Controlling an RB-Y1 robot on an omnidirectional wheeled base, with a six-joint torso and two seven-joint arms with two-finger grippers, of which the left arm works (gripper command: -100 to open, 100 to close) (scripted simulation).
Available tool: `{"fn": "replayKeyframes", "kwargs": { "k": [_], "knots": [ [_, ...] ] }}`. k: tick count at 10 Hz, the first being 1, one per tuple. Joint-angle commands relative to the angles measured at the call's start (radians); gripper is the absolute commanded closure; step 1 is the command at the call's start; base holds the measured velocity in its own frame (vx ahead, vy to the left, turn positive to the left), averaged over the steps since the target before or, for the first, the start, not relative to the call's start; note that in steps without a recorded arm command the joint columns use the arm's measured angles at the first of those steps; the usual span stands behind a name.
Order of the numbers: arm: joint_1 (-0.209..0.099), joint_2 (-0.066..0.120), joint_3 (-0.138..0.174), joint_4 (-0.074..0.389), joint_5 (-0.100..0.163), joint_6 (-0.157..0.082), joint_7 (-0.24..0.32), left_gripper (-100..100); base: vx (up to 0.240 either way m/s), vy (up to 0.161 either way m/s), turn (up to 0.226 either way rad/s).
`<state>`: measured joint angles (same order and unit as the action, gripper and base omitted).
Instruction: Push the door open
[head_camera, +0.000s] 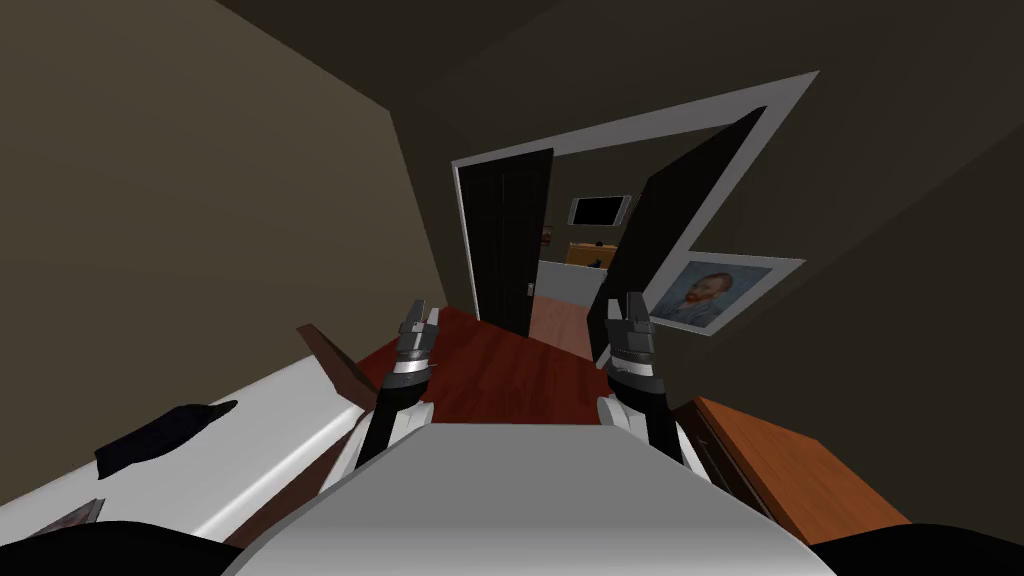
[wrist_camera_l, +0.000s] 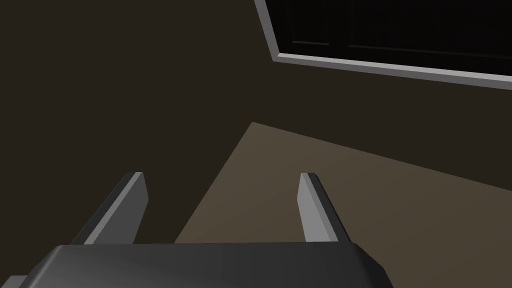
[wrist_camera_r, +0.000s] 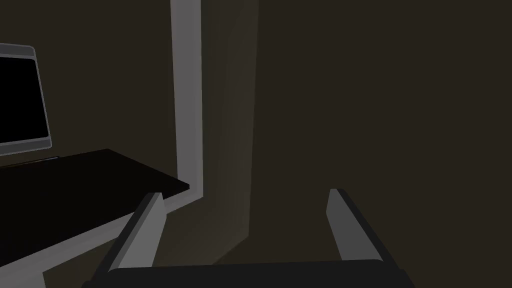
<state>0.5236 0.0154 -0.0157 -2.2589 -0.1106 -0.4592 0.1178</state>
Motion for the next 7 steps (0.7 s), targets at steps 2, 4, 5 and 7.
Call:
{"fn": "replayKeyframes", "kwargs": {
  "k": [2,4,5,7],
  "knots": [
    [-0.016,0.012,-0.005,0.046,0.003,-0.009,-0.002,-100,0.100,-0.033,-0.046],
    [-0.027,0.019,-0.008,0.077,0.004,-0.016,-0.003,-100,0.119,-0.018,-0.024],
    [-0.037,0.024,-0.011,0.106,0.006,-0.021,-0.004,-100,0.120,-0.020,-0.036],
    [-0.047,0.030,-0.014,0.135,0.007,-0.027,-0.005,-100,0.108,-0.016,-0.035]
  ]
}}
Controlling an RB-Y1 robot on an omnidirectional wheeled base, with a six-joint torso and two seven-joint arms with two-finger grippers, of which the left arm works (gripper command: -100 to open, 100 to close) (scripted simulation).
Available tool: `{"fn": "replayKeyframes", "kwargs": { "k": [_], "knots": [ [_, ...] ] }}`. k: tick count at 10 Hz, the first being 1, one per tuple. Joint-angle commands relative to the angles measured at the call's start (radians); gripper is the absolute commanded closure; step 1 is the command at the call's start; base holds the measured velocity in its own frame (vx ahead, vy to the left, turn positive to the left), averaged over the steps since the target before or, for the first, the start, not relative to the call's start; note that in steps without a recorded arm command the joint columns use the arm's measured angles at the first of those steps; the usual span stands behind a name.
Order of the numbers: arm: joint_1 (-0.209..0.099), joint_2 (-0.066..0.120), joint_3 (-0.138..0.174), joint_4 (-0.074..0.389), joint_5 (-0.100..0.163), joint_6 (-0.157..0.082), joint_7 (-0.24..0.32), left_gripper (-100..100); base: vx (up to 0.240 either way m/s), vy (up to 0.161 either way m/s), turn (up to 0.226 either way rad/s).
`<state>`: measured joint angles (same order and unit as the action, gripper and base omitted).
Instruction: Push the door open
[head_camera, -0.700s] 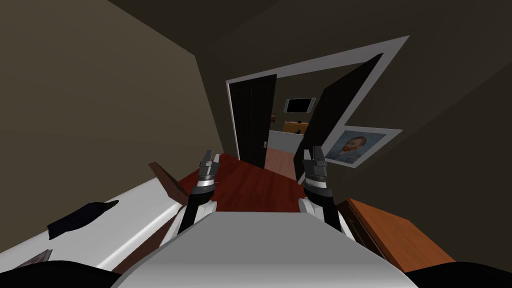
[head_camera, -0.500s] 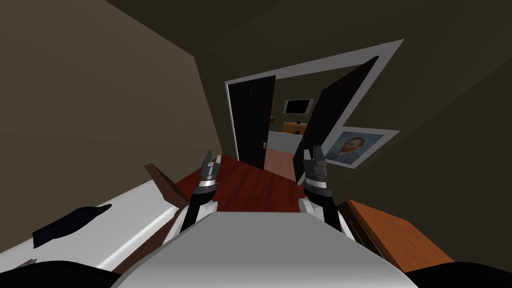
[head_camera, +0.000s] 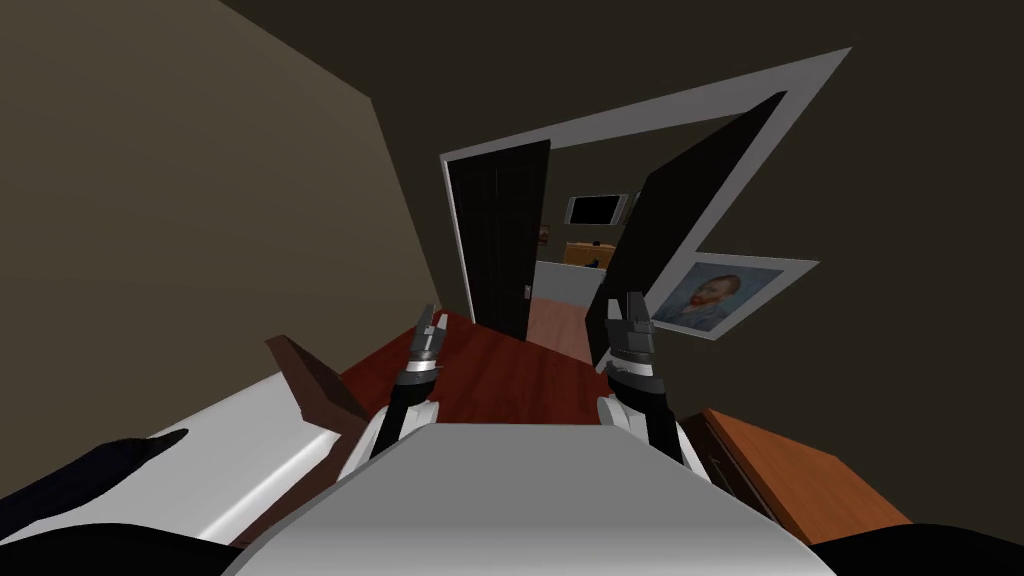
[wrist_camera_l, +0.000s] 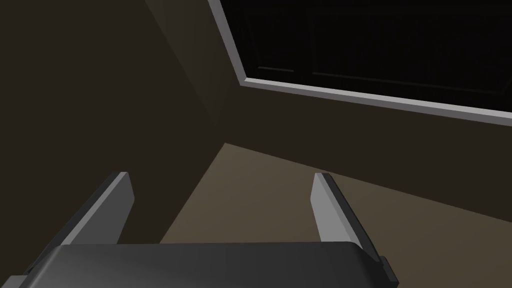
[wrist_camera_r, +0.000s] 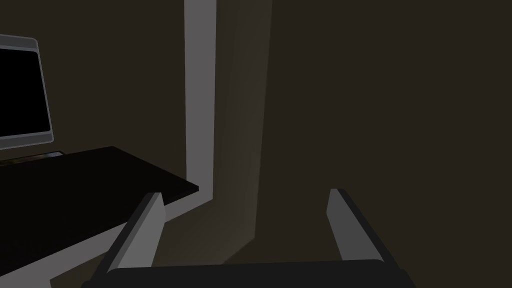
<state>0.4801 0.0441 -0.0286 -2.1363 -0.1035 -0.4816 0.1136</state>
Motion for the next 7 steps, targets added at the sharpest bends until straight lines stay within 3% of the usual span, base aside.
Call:
{"fn": "replayKeyframes", "kwargs": {
  "k": [1,7],
  "knots": [
    [-0.009,0.004,-0.003,0.028,0.001,-0.008,-0.002,-100,0.085,-0.023,-0.031],
    [-0.049,0.020,-0.015,0.140,0.007,-0.030,-0.006,-100,0.090,-0.024,-0.034]
  ]
}}
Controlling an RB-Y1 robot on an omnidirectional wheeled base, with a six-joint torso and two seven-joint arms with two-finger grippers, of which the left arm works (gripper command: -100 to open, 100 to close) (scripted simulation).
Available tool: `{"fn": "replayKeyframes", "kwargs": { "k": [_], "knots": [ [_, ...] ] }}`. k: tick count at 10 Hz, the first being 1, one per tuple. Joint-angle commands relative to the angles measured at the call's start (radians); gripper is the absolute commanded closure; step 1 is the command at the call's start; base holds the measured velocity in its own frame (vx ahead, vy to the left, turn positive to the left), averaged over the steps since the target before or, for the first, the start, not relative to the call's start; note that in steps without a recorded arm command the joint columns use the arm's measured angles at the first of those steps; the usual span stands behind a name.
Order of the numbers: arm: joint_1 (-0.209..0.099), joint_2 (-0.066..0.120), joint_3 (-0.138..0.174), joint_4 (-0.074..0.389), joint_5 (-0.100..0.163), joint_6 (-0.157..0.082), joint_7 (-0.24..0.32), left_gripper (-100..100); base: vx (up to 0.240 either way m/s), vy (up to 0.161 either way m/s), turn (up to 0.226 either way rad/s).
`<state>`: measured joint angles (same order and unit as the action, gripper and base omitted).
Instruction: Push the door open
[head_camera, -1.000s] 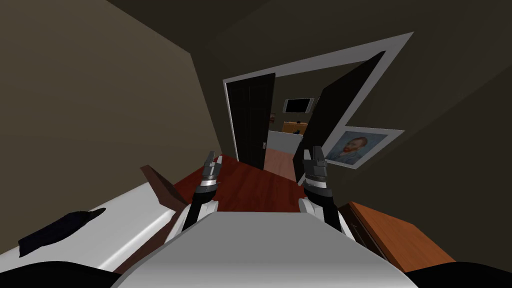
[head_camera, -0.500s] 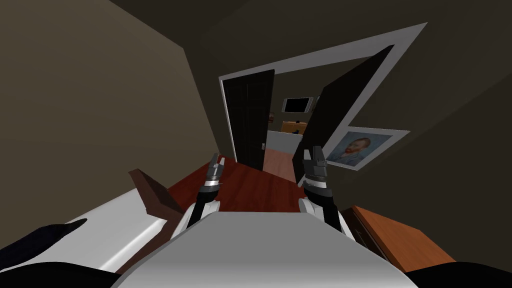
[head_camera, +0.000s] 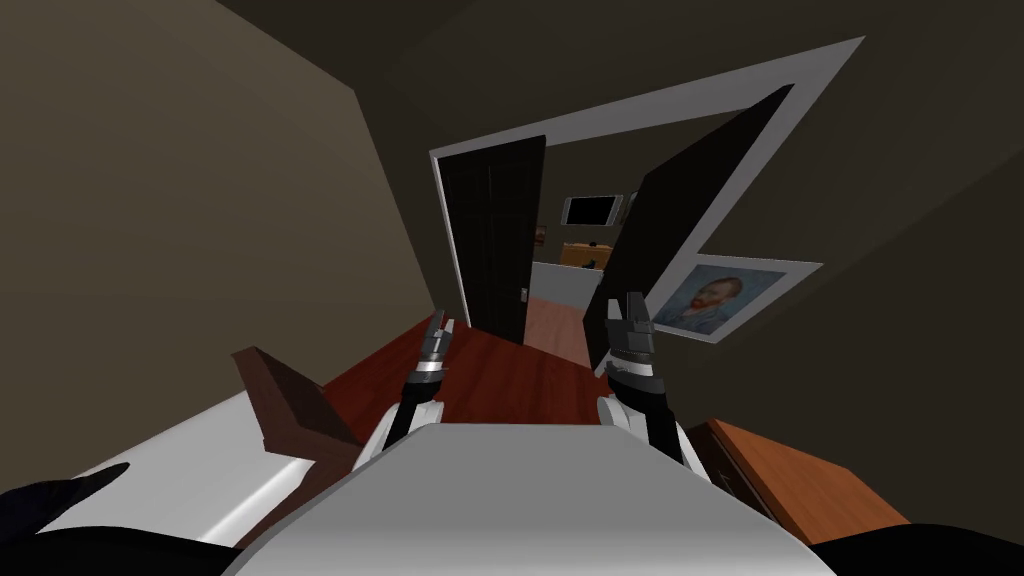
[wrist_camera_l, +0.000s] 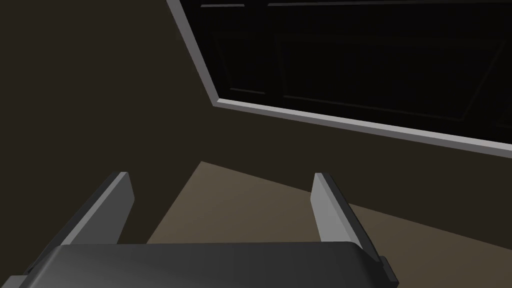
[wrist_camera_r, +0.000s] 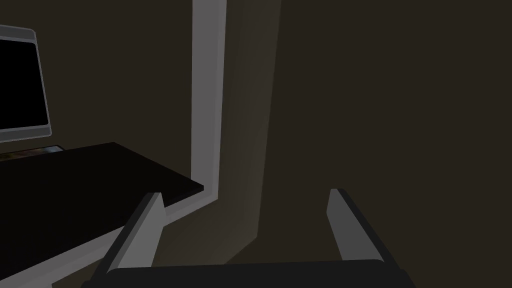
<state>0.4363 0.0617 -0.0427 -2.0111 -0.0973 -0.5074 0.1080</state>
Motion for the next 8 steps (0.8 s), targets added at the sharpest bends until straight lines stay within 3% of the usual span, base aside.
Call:
{"fn": "replayKeyframes", "kwargs": {
  "k": [1,8],
  "knots": [
    [-0.012,0.005,-0.003,0.036,0.002,-0.009,-0.001,-100,0.100,-0.030,-0.040],
    [-0.067,0.020,-0.019,0.192,0.011,-0.040,-0.007,-100,0.099,-0.025,-0.043]
  ]
}}
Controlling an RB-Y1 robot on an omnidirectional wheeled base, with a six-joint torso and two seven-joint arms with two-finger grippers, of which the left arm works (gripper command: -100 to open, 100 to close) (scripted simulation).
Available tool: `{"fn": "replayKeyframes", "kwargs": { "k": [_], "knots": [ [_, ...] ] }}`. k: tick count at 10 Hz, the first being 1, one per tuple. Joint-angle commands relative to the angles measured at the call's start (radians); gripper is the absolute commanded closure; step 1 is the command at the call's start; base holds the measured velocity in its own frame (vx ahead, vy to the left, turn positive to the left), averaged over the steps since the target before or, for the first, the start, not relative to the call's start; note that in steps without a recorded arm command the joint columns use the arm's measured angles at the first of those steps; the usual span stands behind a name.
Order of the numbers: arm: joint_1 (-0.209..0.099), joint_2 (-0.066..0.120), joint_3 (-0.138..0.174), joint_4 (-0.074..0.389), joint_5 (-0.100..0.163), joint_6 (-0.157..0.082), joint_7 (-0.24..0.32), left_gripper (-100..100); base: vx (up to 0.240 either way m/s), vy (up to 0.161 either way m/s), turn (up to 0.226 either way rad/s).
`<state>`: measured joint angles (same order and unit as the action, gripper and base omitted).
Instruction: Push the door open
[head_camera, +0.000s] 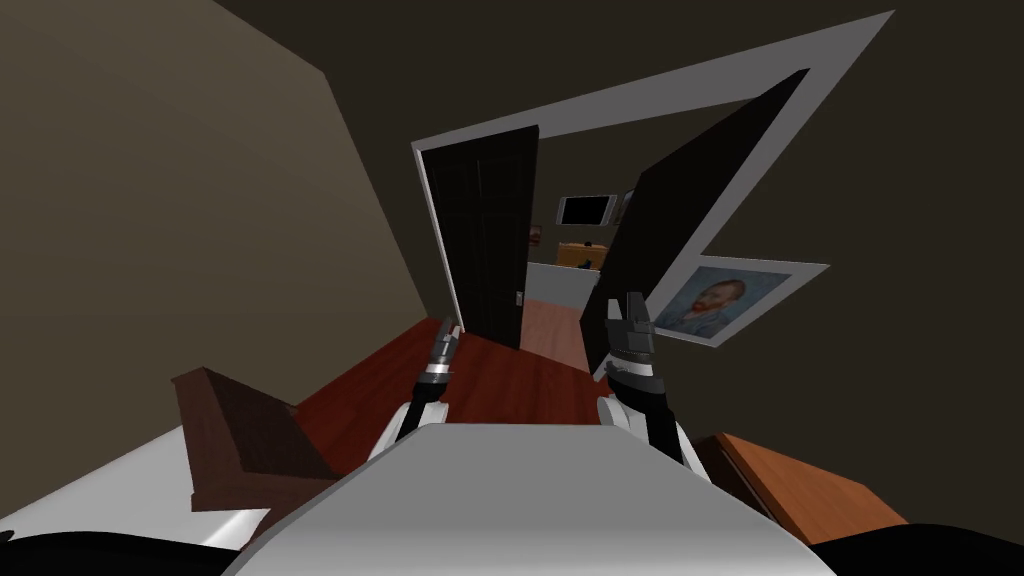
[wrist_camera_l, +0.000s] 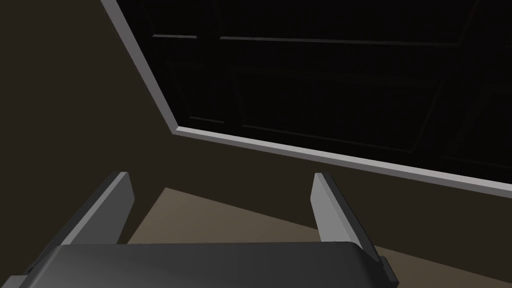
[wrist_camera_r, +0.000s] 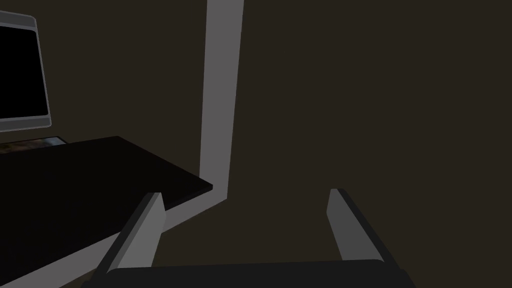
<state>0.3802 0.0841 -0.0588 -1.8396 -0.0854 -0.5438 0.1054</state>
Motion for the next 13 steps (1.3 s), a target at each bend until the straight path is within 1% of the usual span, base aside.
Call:
{"fn": "replayKeyframes", "kwargs": {
  "k": [1,6,13],
  "knots": [
    [-0.019,-0.001,-0.006,0.045,0.000,-0.009,-0.005,-100,0.097,-0.016,-0.032],
    [-0.063,0.005,-0.019,0.168,0.007,-0.034,-0.010,-100,0.106,-0.023,-0.048],
    [-0.125,0.008,-0.037,0.345,0.017,-0.069,-0.017,-100,0.103,-0.022,-0.048]
  ]
}}
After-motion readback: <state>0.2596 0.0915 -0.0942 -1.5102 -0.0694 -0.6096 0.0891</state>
